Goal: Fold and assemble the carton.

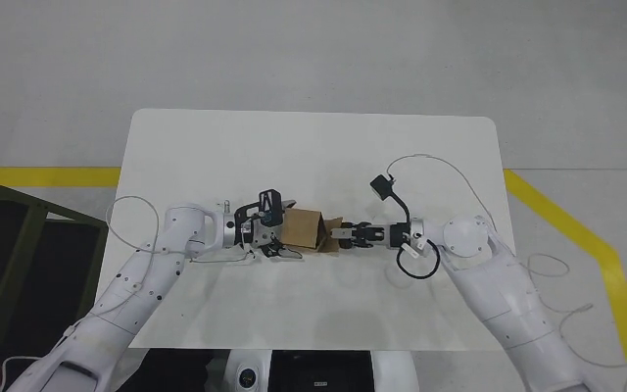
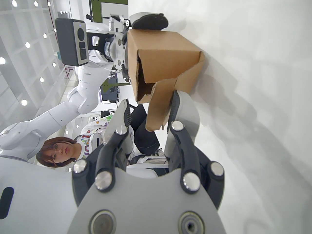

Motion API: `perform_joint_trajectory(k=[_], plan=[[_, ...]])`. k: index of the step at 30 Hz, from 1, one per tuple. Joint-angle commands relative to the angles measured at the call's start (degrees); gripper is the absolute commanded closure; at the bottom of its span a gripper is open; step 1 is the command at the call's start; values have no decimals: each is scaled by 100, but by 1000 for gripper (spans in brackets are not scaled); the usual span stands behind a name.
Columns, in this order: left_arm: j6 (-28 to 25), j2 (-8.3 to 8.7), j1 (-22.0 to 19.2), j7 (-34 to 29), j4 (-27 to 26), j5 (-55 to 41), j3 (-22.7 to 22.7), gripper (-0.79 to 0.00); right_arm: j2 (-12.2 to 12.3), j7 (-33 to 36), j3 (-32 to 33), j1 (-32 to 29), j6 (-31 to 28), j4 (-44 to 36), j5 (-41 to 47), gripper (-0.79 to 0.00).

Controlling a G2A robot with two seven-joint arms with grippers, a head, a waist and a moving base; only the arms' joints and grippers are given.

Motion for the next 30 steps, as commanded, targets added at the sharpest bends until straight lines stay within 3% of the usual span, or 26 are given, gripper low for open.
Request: perform_joint_trajectory(k=[1, 30], plan=[[-8, -3, 0, -6, -4, 1, 2, -785, -18, 21, -73, 37, -12, -10, 56, -311], [-76, -18, 24, -63, -4, 45, -36, -785, -143, -172, -419, 316, -24, 427, 350, -175]])
